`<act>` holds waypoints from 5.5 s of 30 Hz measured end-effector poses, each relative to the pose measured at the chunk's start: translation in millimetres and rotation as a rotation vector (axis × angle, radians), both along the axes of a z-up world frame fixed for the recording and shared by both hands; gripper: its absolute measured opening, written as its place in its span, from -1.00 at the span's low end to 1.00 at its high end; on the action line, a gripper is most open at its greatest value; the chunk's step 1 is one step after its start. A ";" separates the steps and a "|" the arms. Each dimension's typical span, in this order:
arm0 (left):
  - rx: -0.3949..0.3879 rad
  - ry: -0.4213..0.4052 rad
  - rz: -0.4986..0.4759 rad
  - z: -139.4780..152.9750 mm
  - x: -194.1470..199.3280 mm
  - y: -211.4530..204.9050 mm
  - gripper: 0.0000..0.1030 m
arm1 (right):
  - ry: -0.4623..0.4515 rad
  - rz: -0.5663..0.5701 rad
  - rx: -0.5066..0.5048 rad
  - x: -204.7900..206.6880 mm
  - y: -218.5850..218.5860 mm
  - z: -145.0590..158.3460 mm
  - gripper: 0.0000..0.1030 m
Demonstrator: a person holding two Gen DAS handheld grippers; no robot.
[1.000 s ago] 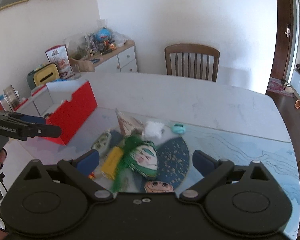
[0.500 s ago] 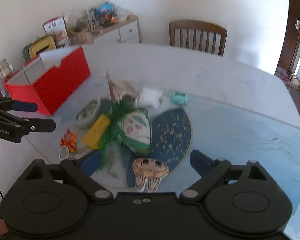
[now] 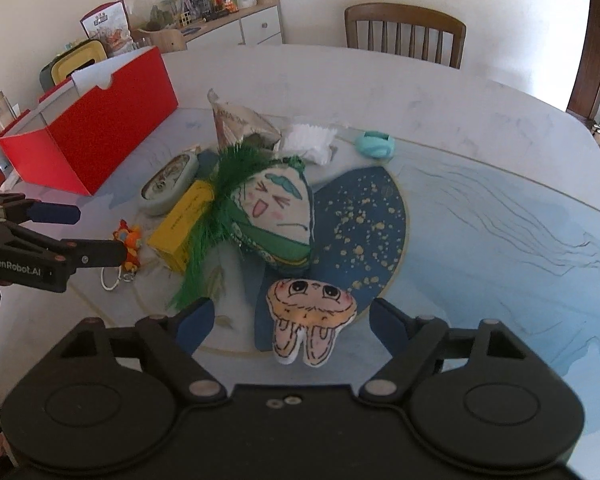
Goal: Organize objects
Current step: 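Grasp the red rooster keychain with the left tool while the right tool grasps the bunny-eared face plush, then carry the keychain with the left tool while the right tool carries the plush to the box, then open the left tool to drop the keychain while the right tool releases the plush into the box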
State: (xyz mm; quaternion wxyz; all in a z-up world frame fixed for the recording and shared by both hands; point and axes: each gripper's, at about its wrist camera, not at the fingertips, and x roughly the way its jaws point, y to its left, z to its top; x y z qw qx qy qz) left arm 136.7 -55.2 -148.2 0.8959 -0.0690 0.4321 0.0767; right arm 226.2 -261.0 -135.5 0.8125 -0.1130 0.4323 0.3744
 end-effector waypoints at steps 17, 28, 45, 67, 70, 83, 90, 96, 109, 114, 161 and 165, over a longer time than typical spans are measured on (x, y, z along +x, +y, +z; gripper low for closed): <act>-0.018 0.030 -0.024 -11.4 3.3 -2.1 0.46 | 0.005 -0.008 -0.011 2.0 4.2 -8.1 0.28; 0.035 0.035 -0.096 -9.5 6.1 -16.5 0.01 | -0.012 -0.019 -0.037 -2.0 2.9 -8.7 -0.14; -0.041 0.037 -0.109 3.9 -5.0 -2.2 -0.01 | -0.025 -0.048 -0.003 -27.2 -3.4 21.6 -0.20; -0.099 -0.071 -0.078 97.7 -35.6 69.9 -0.01 | -0.088 -0.014 0.058 -59.4 57.9 100.9 -0.20; -0.094 -0.086 -0.052 106.5 -39.1 88.3 -0.01 | -0.097 -0.006 0.065 -62.3 74.7 108.4 -0.20; -0.062 -0.124 0.025 129.3 -52.8 171.1 -0.01 | -0.107 0.072 0.091 -72.1 159.8 125.7 -0.20; -0.034 -0.116 0.084 126.8 -52.5 223.7 -0.01 | -0.154 0.144 0.073 -79.5 224.9 126.9 -0.20; -0.025 -0.106 0.112 124.8 -43.5 261.4 -0.01 | -0.161 0.182 0.048 -76.9 273.8 123.0 -0.20; 0.004 -0.035 0.121 97.4 1.8 308.3 -0.01 | -0.143 0.234 -0.030 -64.7 361.8 98.1 -0.20; 0.019 -0.003 0.127 84.6 27.1 320.9 -0.01 | -0.099 0.276 -0.047 -59.3 392.4 85.8 -0.20; 0.058 0.232 0.052 49.3 75.0 317.9 0.15 | 0.084 0.279 -0.092 -51.9 422.5 53.9 0.13; 0.065 0.197 0.050 60.7 67.0 312.5 0.15 | 0.075 0.264 -0.057 -59.2 407.6 66.9 0.20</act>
